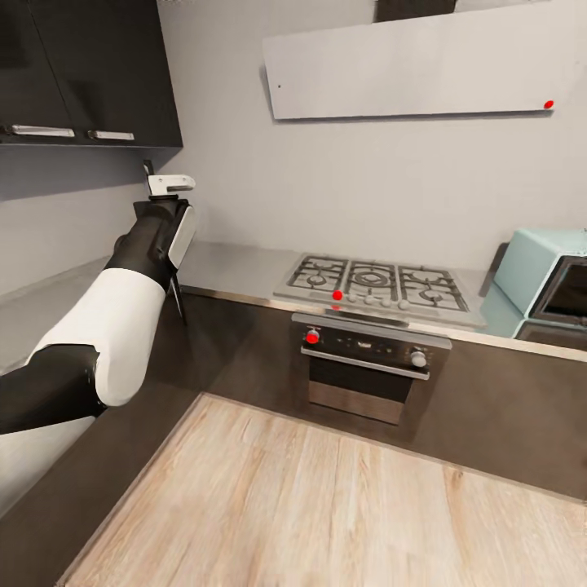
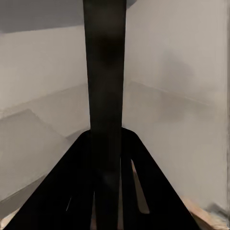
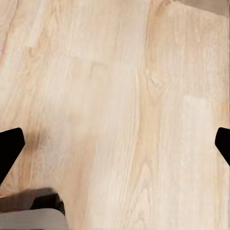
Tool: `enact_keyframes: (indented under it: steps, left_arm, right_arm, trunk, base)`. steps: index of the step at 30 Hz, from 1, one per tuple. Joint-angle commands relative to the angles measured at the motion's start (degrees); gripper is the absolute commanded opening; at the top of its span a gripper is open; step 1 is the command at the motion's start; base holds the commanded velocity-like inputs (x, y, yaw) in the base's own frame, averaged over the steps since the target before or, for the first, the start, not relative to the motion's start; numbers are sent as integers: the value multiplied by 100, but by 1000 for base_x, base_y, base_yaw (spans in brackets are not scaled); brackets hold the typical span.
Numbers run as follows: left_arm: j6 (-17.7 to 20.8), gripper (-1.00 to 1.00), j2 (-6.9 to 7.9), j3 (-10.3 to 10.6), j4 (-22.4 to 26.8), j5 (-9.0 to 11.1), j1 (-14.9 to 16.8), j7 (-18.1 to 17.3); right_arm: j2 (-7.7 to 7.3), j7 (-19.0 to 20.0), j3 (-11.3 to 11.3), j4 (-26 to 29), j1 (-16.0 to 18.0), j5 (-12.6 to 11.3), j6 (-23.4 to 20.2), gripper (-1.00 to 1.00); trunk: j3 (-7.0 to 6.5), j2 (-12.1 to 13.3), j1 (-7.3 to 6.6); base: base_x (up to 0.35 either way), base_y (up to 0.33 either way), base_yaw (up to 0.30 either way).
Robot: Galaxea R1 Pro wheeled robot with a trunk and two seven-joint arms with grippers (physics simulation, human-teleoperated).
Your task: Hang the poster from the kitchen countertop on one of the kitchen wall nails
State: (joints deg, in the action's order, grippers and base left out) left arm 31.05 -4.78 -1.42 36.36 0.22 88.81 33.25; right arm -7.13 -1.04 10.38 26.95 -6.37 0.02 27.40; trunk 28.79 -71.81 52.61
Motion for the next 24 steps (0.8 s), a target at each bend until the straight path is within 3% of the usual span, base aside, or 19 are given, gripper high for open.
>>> enact_keyframes:
  steps: [1, 2, 4, 8, 14, 17, 24]
  left_arm:
    - [32, -100, -5, -14, 8, -12, 4, 15]
    - [32, -100, -5, -15, 8, -11, 4, 11]
    - [32, -100, -5, -15, 7, -8, 4, 8]
    - [33, -100, -5, -14, 4, -5, 4, 7]
    - [41, -100, -8, -13, 64, -4, 4, 6]
    - [48, -100, -6, -22, 212, -4, 4, 6]
    - [55, -100, -5, -25, 250, 15, 4, -10]
  right_arm:
    - [-9, -11, 3, 552, 9, -4, -462, 100]
    - [-12, -5, 35, 1410, 19, -7, -1229, 100]
    - [-7, 1, 81, 2198, 25, -11, -1889, 100]
    - [8, 5, 113, 3133, 29, -14, -2501, 100]
    - [19, 8, 111, 3481, -1, -11, -2644, 100]
    - [21, -4, 108, 3412, -11, 3, -2329, 100]
    - [19, -1, 105, 3274, -12, 10, -2175, 100]
  trunk:
    - [5, -4, -3]
    - [5, -4, -3]
    - [5, -4, -3]
    - [5, -4, -3]
    - [5, -4, -3]
    - [5, -4, -3]
    - [5, -4, -3]
  base:
    - [-305, -151, 0]
    - [-305, -150, 0]
    - [-305, -150, 0]
    - [-287, -143, 0]
    - [-184, -50, 0]
    - [-297, -9, 0]
    - [-324, -1, 0]
